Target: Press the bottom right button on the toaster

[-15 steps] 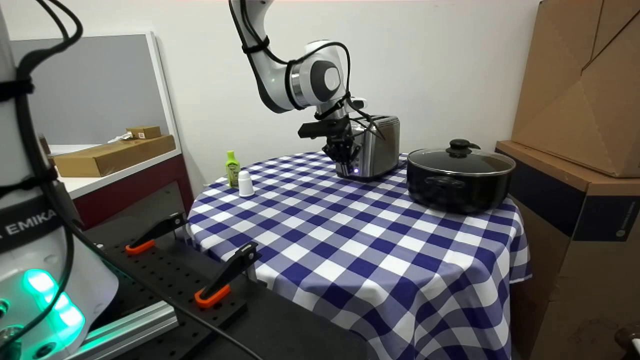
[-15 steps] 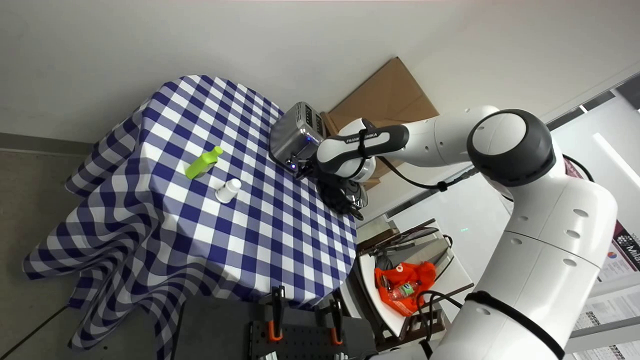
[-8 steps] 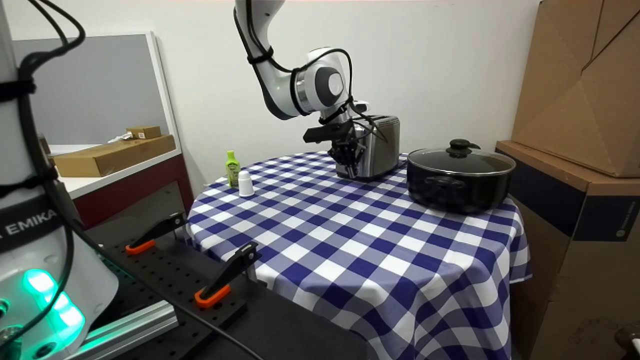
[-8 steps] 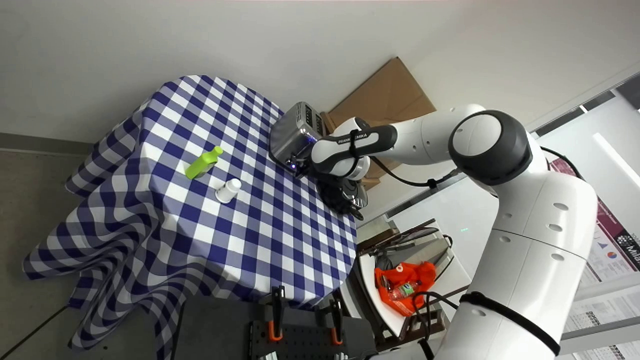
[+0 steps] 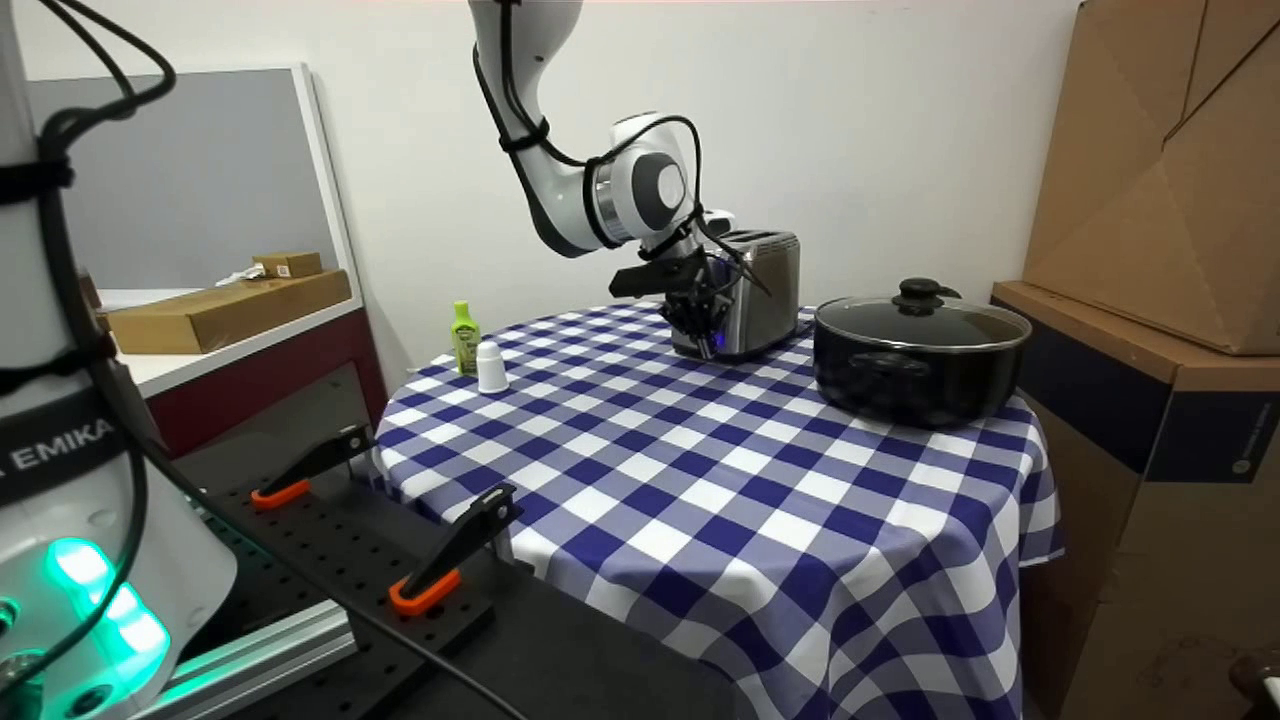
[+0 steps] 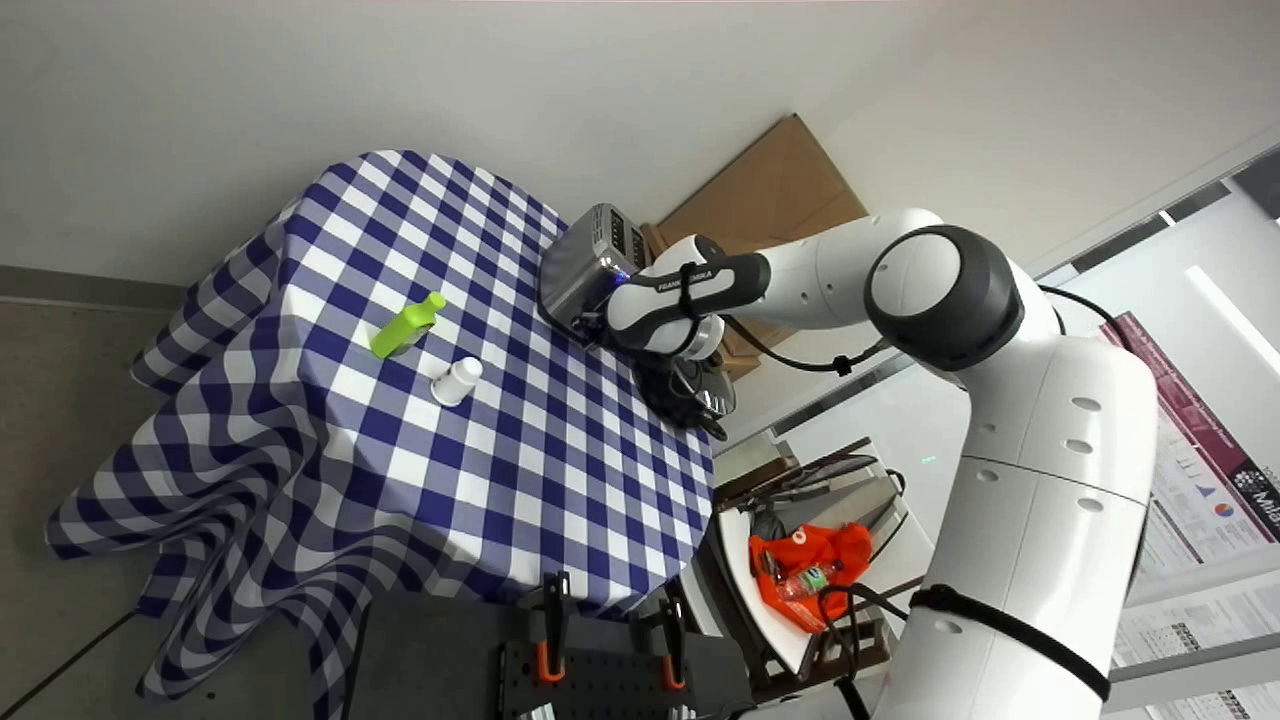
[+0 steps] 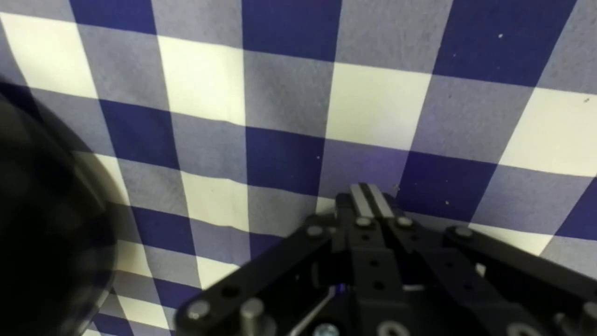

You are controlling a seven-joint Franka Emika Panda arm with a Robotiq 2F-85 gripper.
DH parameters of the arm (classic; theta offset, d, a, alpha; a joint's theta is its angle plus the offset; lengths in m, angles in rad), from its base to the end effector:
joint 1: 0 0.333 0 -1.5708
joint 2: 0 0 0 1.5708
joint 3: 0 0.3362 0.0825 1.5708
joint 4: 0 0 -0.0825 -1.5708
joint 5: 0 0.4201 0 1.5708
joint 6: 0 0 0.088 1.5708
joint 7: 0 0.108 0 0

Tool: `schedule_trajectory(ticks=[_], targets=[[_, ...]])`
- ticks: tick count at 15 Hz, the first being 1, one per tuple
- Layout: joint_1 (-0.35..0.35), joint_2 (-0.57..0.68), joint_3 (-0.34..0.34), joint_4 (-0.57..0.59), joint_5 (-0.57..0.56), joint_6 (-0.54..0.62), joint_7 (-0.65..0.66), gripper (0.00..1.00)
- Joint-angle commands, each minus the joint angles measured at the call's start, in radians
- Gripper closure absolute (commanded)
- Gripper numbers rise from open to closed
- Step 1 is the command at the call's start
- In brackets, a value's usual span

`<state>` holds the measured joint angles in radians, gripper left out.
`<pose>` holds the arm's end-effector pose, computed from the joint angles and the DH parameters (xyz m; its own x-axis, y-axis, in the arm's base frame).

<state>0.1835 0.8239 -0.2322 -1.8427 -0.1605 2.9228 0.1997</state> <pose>0.6839 -0.0144 0.0935 0.9614 0.0266 0.2737 -0.0269 -0.9814 0.1901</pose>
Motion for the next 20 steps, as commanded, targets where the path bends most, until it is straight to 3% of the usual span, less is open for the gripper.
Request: schedule_trajectory(ticks=[1,7,9,10,11,12,13,15,16,20], targets=[[0.043,0.010,-0.040,-0.009,0.019,0.109,0.046,1.00],[0.045,-0.060,-0.037,-0.129,0.069,0.279,0.006,1.00],[0.028,-0.103,-0.009,-0.162,0.078,0.208,-0.024,1.00],[0.007,-0.138,0.021,-0.180,0.074,0.134,-0.046,0.74],[0.021,-0.169,0.011,-0.198,0.067,0.046,-0.053,0.73],[0.105,-0.189,-0.075,-0.211,0.064,-0.033,0.009,0.66],[0.035,-0.104,-0.016,-0.143,0.055,0.074,-0.011,0.85],[0.062,-0.151,-0.041,-0.167,0.036,-0.007,0.008,0.69],[0.070,-0.164,-0.046,-0.177,0.032,-0.017,0.011,0.66],[0.073,-0.173,-0.050,-0.192,0.031,-0.020,0.013,0.66]])
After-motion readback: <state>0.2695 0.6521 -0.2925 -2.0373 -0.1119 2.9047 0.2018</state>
